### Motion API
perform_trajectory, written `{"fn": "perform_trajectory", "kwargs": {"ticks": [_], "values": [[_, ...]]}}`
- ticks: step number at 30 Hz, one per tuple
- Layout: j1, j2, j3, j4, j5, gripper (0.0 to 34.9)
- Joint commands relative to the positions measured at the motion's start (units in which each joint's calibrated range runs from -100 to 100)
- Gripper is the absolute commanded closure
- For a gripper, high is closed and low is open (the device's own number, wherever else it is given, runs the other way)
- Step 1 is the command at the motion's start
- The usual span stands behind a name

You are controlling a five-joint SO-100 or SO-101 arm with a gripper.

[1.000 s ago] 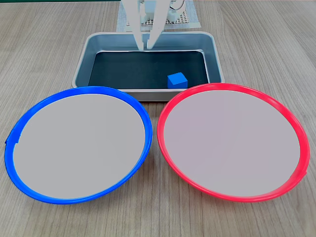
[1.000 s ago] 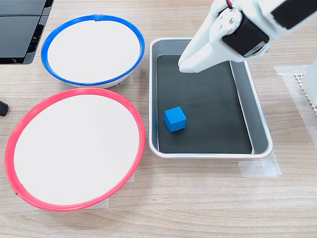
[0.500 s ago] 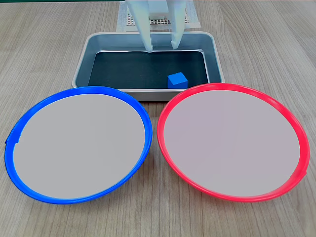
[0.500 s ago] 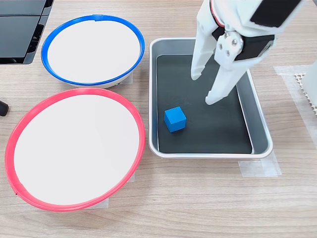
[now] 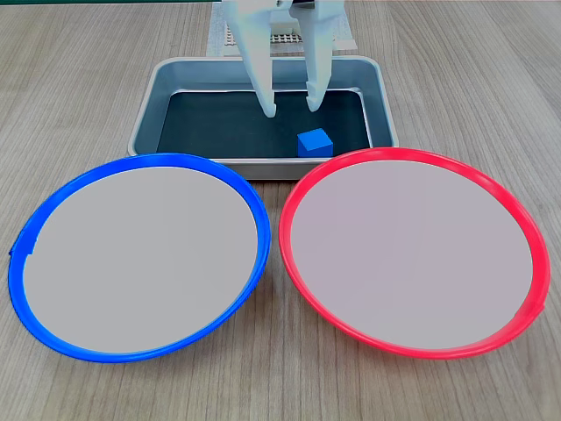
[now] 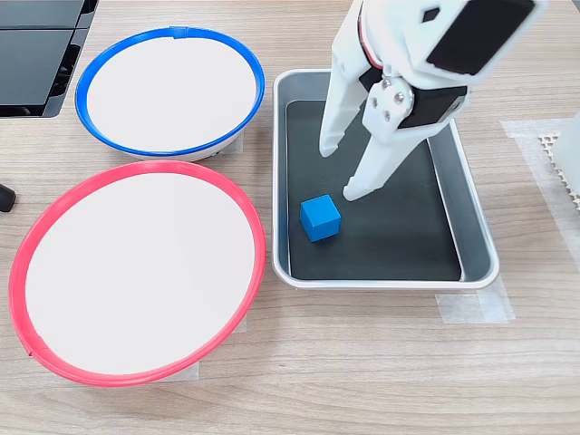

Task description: Move a blue block from tray to blue dish

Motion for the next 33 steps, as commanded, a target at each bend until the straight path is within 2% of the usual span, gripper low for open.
{"fn": "perform_trajectory", "kwargs": {"ticks": [1,11,17,27,29,33], "values": [[-1.0,3.7,-6.0,4.8,-2.5,18.8],[-2.9,12.7,-15.6,8.8,-6.7,17.0],[-2.7,13.6,-14.0,5.4,-5.0,16.5],[-2.3,16.0,-7.2,-4.6,-3.8,16.5],[-2.7,16.5,-6.5,-6.1,-4.0,16.9],[-3.9,17.3,-6.7,-8.0,-4.9,19.8]]}}
